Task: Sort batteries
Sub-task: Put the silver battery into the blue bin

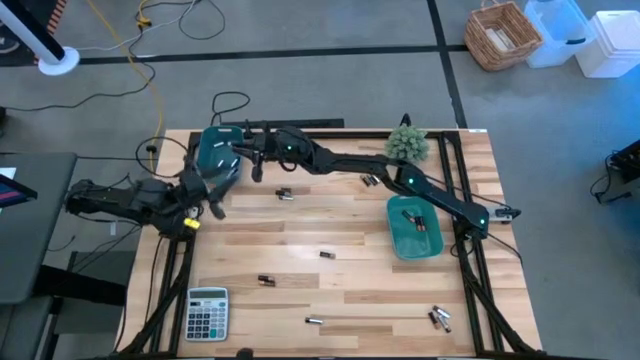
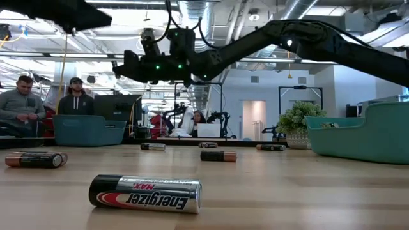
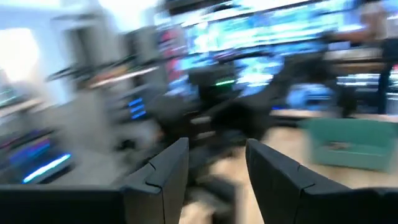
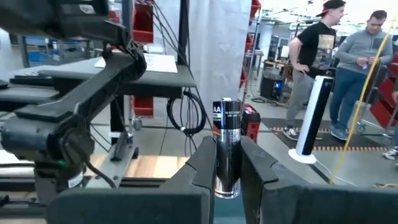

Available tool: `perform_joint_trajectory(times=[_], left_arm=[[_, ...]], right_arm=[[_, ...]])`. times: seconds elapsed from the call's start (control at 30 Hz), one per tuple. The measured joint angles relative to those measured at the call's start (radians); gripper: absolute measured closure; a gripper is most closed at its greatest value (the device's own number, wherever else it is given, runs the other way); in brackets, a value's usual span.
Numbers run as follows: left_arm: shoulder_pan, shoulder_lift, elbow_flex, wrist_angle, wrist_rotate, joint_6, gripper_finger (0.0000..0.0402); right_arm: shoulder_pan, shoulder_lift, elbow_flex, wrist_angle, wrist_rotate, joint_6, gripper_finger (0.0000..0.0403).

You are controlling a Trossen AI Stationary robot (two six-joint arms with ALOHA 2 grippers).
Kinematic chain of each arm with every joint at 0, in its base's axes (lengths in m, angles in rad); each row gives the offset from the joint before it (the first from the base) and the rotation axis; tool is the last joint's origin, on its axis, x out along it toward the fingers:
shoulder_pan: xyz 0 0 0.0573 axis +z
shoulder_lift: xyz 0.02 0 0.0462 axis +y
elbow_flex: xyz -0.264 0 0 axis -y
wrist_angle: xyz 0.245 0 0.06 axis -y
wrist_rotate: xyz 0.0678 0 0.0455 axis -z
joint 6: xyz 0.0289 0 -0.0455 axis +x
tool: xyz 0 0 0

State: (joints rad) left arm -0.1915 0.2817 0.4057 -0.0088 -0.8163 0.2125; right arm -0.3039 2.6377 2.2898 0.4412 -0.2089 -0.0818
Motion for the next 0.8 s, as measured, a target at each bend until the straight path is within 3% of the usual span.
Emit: perform_joint_trajectory(times=[0.13, 0.33, 0.53, 0.8], left_arm=[[0.006, 0.007, 0.000, -0.089, -0.242, -0.077, 0.0247], [0.062, 0.029, 0.000, -0.129, -0.364, -0.167, 0.0245], [0.139, 0.054, 0.000, -0.235, -0.298, -0.260, 0.0213], [0.150, 0.049, 0.000, -0.246, -0.130, -0.211, 0.0172]], right_arm=[[0.000, 0.002, 0.000, -0.019, 0.000, -0.020, 0.0349], [0.006, 0.002, 0.000, -0.042, 0.000, -0.043, 0.0349], [0.031, 0.002, 0.000, -0.041, 0.000, -0.121, 0.0349], [0.056, 0.002, 0.000, -0.044, 0.025, -0.207, 0.0349]])
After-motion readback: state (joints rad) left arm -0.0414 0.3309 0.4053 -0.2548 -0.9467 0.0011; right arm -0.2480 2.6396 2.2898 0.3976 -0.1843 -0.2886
